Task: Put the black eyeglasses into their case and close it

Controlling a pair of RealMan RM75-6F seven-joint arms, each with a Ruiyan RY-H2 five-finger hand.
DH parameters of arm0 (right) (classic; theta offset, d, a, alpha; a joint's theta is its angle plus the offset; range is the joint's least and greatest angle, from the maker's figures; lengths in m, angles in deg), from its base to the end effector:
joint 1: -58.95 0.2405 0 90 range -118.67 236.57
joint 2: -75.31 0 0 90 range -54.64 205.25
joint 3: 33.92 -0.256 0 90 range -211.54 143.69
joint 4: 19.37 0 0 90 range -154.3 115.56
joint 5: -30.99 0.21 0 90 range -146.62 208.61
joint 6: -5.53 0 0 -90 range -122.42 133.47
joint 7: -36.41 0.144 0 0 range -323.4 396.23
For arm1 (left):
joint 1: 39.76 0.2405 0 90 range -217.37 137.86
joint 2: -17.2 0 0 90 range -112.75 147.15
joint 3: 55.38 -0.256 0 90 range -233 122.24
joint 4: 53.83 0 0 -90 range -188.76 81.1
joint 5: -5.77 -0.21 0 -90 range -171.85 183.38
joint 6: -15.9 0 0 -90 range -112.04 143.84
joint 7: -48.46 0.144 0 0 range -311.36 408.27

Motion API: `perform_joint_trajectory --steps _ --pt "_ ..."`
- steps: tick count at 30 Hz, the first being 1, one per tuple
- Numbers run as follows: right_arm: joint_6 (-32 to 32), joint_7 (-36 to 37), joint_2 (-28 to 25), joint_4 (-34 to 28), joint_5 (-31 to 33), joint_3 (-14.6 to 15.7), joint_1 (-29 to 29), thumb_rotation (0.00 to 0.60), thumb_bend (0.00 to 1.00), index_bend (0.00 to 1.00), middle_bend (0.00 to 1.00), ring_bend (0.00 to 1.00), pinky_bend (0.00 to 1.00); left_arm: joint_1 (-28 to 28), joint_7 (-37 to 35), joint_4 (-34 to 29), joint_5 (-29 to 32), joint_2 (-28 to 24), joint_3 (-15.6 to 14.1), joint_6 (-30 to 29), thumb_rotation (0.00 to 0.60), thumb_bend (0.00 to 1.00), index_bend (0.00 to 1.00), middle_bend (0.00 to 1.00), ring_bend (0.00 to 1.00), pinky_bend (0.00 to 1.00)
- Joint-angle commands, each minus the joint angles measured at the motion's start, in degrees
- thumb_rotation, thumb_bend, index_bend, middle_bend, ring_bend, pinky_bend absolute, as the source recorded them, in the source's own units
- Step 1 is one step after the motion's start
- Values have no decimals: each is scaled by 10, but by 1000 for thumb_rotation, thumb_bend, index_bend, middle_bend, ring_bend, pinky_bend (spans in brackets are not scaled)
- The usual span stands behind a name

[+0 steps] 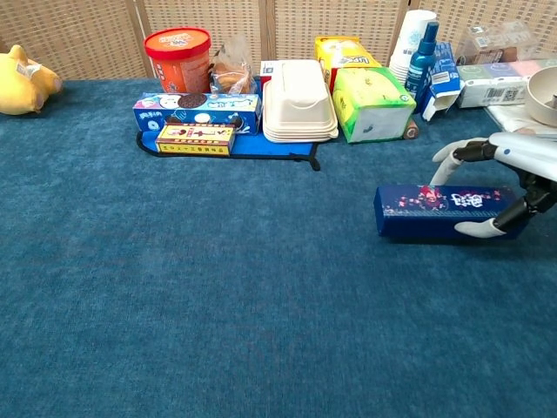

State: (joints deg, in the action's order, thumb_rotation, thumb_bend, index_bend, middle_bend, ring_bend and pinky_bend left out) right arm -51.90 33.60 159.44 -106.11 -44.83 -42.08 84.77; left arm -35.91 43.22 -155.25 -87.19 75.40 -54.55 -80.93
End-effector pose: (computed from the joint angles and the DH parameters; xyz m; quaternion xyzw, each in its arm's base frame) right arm -0.2266 -0.2840 0.0070 0.6741 -0.4844 0.3882 0.4003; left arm -0.2859 0.1266 0.1938 -0.5376 -0.3976 -0.4602 0.5840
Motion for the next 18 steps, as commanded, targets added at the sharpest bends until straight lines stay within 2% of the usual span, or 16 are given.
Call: perform_joint_trajectory --steps 1,5,7,15,18 --pt "2 -8 4 2 5 0 4 600 256 276 111 0 45 -1 -1 2 2 2 1 3 600 226 212 244 152 177" --pt "0 -22 3 -6 10 3 5 600 261 109 68 0 41 -4 -1 3 2 4 0 7 600 227 212 243 147 170" --pt "-3 -29 -1 -12 13 5 4 600 261 70 53 0 40 -4 -1 2 2 5 0 8 600 227 210 242 142 169" --pt "-27 -46 -30 -49 12 10 -6 600 261 51 49 0 40 -7 2 -3 8 4 0 17 599 227 209 235 137 161" --pt "-85 -85 -56 -65 -9 24 -34 600 261 63 55 0 40 -8 18 -3 13 5 -2 23 600 227 219 236 136 158"
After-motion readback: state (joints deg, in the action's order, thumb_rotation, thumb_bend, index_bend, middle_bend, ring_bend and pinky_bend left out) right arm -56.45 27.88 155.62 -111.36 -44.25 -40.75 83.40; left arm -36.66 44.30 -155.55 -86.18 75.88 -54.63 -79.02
